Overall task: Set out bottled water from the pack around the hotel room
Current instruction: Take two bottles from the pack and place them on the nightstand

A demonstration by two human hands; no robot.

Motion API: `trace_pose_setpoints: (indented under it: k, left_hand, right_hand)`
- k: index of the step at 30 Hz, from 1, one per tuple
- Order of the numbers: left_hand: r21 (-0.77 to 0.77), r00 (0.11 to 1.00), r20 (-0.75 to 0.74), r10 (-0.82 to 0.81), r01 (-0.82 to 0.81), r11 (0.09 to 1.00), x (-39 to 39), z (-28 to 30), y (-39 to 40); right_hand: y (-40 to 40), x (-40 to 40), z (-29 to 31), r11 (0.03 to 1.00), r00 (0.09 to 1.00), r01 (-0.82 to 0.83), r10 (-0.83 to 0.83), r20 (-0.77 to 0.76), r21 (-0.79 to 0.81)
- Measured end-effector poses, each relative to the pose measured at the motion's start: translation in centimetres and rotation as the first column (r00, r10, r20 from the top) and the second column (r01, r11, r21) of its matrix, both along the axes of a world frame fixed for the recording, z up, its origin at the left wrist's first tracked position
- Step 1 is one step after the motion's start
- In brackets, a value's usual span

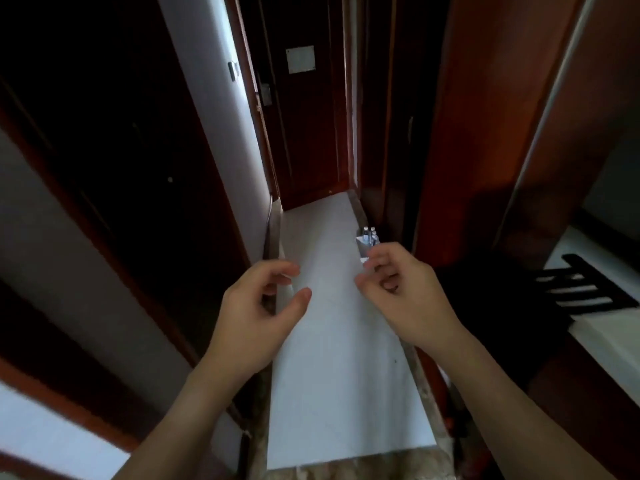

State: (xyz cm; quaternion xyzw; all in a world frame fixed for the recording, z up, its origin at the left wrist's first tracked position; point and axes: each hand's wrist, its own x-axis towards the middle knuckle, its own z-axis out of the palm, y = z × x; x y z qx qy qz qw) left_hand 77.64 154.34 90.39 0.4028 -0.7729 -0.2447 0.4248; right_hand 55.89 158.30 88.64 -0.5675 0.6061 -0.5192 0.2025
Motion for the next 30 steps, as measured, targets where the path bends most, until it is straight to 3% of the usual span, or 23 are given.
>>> trace_pose_setpoints:
  k: [13, 18, 30]
  left_hand:
    - [0.031, 0.993, -0.066, 0.093, -0.091, 0.995, -5.6, -3.2, -36.3]
    - [0.12, 0.987, -0.152, 0.055, -0.037, 0.992, -10.1, -3.5, -53.8]
    - [0.066, 0.983, -0.111, -0.143, 0.151, 0.986, -25.5, -2.9, -84.2]
  right_hand:
    - [-37.2, -6.3, -1.9, 0.996, 0.996, -0.073, 0.076, -0.042, 0.059]
    - [-52.8, -9.9, -1.3, 0.995, 0.997, -0.025, 0.032, -0.063, 0.096]
    - [-78.9, -24.5, -0.3, 0.976, 0.976, 0.216, -0.216, 0.003, 0.035]
